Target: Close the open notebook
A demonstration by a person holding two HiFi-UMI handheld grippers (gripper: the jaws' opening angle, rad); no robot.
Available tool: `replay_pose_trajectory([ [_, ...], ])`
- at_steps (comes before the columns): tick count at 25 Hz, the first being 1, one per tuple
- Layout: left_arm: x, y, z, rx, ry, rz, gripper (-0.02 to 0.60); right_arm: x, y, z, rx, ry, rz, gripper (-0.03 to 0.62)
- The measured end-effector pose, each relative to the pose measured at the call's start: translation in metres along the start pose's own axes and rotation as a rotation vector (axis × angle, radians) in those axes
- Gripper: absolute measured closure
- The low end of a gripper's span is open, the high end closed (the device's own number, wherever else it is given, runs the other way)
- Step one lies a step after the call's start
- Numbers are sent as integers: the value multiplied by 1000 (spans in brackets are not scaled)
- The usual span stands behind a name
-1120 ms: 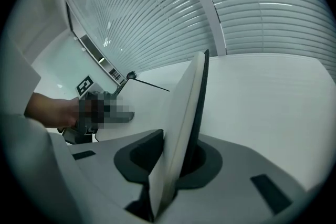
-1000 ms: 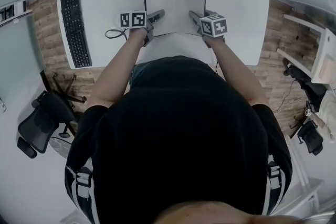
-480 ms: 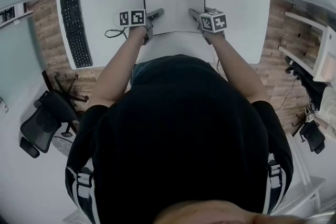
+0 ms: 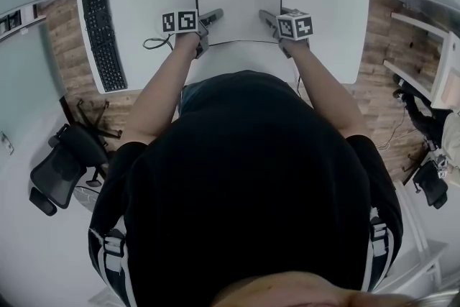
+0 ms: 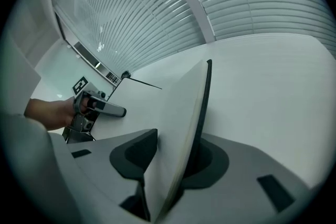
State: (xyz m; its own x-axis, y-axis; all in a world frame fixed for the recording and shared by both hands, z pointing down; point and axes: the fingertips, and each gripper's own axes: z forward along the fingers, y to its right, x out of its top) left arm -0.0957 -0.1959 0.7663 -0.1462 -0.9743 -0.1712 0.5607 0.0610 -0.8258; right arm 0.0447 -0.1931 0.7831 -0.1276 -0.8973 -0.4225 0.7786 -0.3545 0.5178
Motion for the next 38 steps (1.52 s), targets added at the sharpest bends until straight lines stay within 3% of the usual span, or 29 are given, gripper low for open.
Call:
replay_pose_trajectory([
  [16, -3, -4, -3, 20, -5, 20, 543, -28, 26, -20, -54, -28, 45, 412],
  [21, 0, -6, -7, 38, 0, 38, 543, -29, 32, -32, -76, -3, 76, 498],
  [30, 3, -9, -7, 63, -7, 61, 541, -38, 30, -18, -116, -66, -16, 533],
  [38, 4, 1, -9, 82, 1, 94, 540, -44, 34, -20, -124, -53, -15, 536],
])
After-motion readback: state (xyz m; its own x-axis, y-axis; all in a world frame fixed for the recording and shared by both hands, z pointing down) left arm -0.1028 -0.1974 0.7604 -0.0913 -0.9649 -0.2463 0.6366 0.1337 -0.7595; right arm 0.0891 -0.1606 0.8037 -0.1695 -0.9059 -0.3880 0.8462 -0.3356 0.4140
